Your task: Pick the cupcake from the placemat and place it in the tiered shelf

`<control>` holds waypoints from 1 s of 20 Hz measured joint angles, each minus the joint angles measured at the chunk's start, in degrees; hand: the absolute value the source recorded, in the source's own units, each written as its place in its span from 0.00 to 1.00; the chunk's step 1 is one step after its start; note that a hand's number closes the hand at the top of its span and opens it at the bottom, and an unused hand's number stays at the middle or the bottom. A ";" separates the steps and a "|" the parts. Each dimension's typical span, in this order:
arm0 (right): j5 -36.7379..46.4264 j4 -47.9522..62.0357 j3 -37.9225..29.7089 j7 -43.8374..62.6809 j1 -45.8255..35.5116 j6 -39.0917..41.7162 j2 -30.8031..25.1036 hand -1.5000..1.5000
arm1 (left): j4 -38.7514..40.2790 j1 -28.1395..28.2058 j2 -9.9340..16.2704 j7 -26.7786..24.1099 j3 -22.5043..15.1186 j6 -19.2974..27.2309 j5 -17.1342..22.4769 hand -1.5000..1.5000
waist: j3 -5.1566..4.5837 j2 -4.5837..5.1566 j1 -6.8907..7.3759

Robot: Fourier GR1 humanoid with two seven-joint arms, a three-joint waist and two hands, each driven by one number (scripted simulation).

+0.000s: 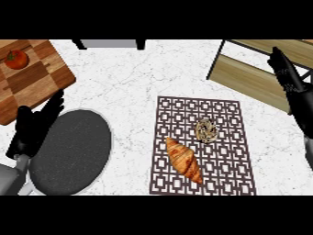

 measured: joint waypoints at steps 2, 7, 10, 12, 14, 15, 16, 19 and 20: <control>0.99 0.27 1.37 0.37 -0.63 0.08 2.50 1.00 | 1.14 0.84 -0.83 -1.53 1.20 -0.22 -0.59 0.50 | 0.00 -0.13 0.04; 6.03 3.32 7.45 4.74 -4.23 -4.09 9.24 1.00 | 0.63 2.62 -0.22 -3.70 5.08 0.82 0.63 0.50 | -0.29 -0.36 1.30; 14.59 6.02 7.47 7.55 -2.15 -16.00 10.93 0.00 | 0.53 4.54 -0.76 -4.38 6.10 1.00 1.84 0.50 | -0.31 -0.60 0.94; 19.97 6.58 10.77 8.78 -0.73 -22.73 15.58 0.00 | 0.69 6.25 -1.27 -6.02 6.88 0.78 2.30 0.50 | -0.23 -0.58 0.86; 23.68 5.99 14.87 9.83 1.80 -26.01 19.47 0.00 | 1.16 7.72 -1.82 -7.56 7.60 0.09 2.60 0.50 | -0.16 -0.53 0.51; 25.35 6.47 16.60 10.30 2.50 -27.35 21.45 0.00 | 1.48 8.12 -2.03 -8.17 8.05 -0.33 2.67 0.50 | -0.13 -0.50 0.41; 27.55 5.77 18.40 11.93 3.25 -28.34 22.68 0.00 | 1.78 8.14 -1.91 -8.33 8.76 -1.03 2.89 0.50 | -0.11 -0.48 0.24; 35.84 3.11 21.96 19.72 4.76 -30.80 23.51 0.00 | -0.06 10.04 -2.01 -8.11 9.42 -0.65 2.69 0.50 | -0.10 -0.63 -0.15; 38.99 2.61 22.63 23.04 4.70 -30.96 23.19 0.00 | -0.40 10.11 -1.82 -7.73 9.71 -0.70 2.85 0.50 | -0.12 -0.71 -0.33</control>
